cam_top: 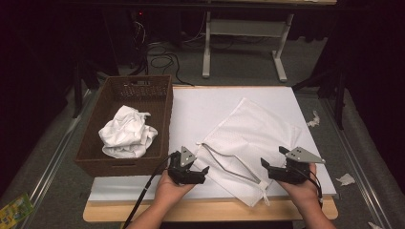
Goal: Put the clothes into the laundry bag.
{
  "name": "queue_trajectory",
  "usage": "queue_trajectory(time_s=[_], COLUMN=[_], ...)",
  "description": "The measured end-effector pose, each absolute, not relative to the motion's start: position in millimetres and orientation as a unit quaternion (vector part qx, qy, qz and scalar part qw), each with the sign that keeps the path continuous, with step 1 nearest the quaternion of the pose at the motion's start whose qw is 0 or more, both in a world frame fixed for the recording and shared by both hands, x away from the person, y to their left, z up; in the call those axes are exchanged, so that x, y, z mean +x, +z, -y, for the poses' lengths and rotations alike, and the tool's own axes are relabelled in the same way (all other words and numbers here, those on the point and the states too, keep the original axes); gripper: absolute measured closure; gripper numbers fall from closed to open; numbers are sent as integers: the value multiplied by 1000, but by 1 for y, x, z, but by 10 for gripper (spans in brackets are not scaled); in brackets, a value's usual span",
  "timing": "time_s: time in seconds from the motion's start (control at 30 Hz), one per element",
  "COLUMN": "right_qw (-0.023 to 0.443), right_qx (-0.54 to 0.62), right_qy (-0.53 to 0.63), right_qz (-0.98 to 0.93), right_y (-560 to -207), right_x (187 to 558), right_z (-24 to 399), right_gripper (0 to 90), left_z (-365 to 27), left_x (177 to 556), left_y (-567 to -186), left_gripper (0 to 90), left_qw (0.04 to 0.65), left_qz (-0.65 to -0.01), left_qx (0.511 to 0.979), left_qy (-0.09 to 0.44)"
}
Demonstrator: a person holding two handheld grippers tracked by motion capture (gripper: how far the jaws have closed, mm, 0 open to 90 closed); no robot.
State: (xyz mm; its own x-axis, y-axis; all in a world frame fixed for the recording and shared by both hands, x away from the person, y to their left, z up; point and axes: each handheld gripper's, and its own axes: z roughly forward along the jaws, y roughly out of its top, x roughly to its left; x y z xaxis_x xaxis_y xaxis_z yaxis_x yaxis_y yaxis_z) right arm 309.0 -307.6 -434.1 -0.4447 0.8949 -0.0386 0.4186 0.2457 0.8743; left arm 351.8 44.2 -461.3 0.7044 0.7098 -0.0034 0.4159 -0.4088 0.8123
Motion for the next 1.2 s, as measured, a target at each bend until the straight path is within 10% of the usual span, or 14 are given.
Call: queue_trajectory(time_s=[1.2], right_qw=[266], right_qx=[440], right_qy=[440], right_qz=[-736], right_y=[-436], right_x=[308], right_z=[316], right_gripper=[149], left_z=[-95], left_x=[332], left_y=[-376], left_gripper=[21], left_qw=[519], left_qz=[-329], left_qx=[758], left_qy=[217])
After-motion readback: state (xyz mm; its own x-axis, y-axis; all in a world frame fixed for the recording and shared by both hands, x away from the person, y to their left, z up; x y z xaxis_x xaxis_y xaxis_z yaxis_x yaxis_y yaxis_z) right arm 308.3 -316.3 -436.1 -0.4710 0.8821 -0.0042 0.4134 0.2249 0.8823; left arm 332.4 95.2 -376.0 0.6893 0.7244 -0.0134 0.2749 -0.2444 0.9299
